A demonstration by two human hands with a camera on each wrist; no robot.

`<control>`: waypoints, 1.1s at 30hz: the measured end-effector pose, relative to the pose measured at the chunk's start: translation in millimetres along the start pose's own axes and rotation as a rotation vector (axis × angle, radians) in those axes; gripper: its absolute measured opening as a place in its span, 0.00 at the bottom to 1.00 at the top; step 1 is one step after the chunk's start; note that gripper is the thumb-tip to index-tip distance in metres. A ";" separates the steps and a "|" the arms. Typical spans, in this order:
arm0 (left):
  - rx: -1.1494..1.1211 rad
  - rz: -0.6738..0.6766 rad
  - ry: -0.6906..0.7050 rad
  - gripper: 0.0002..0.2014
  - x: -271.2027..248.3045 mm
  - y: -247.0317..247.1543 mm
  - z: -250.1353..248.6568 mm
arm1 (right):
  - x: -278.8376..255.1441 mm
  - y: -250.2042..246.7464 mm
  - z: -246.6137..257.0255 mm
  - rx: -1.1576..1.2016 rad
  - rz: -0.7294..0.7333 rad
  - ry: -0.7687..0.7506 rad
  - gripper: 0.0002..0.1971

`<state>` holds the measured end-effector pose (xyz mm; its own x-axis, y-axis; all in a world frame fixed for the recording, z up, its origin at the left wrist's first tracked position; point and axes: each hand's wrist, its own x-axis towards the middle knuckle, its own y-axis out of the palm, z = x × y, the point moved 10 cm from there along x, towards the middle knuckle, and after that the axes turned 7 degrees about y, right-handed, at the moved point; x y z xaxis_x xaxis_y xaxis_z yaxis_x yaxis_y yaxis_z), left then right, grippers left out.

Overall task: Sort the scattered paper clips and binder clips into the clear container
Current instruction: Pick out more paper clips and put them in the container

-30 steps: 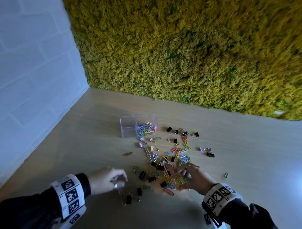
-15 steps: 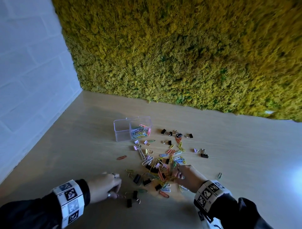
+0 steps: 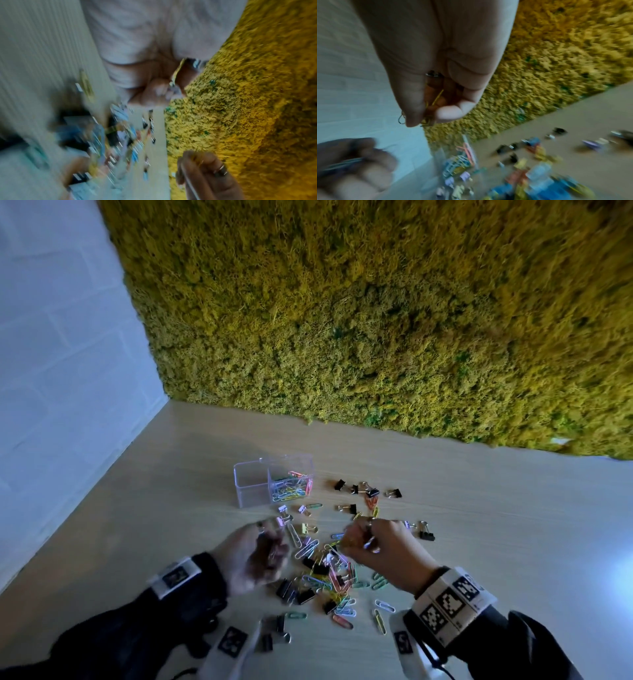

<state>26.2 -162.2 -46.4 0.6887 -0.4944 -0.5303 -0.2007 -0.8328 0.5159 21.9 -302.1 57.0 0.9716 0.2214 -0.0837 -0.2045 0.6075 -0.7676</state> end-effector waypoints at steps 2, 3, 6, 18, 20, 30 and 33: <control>-0.007 0.027 -0.022 0.13 9.9 26.4 1.3 | 1.7 0.8 27.8 -0.041 0.003 -0.086 0.03; -0.031 0.010 -0.034 0.16 14.9 31.8 5.7 | 2.8 2.7 37.7 -0.070 0.005 -0.123 0.04; -0.131 0.008 -0.075 0.20 26.0 52.3 19.2 | 9.6 12.6 50.9 -0.144 0.003 -0.169 0.07; -0.249 -0.005 -0.092 0.11 22.6 24.3 8.7 | -17.0 66.1 -71.7 -0.189 0.286 0.192 0.47; -0.237 -0.003 -0.069 0.10 20.3 22.3 0.5 | -19.6 81.0 -79.6 -0.286 0.314 0.201 0.47; -0.187 -0.046 -0.038 0.11 15.2 4.7 -19.9 | -2.1 75.5 -84.0 -0.207 0.207 0.191 0.06; -0.223 -0.080 -0.057 0.11 8.9 -4.1 -21.6 | -4.4 65.5 -88.1 -0.151 0.210 0.201 0.06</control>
<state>48.3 -157.8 -38.7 0.6547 -0.4475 -0.6092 0.0164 -0.7973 0.6033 14.7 -330.5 -48.9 0.9172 0.1655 -0.3625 -0.3976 0.4408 -0.8047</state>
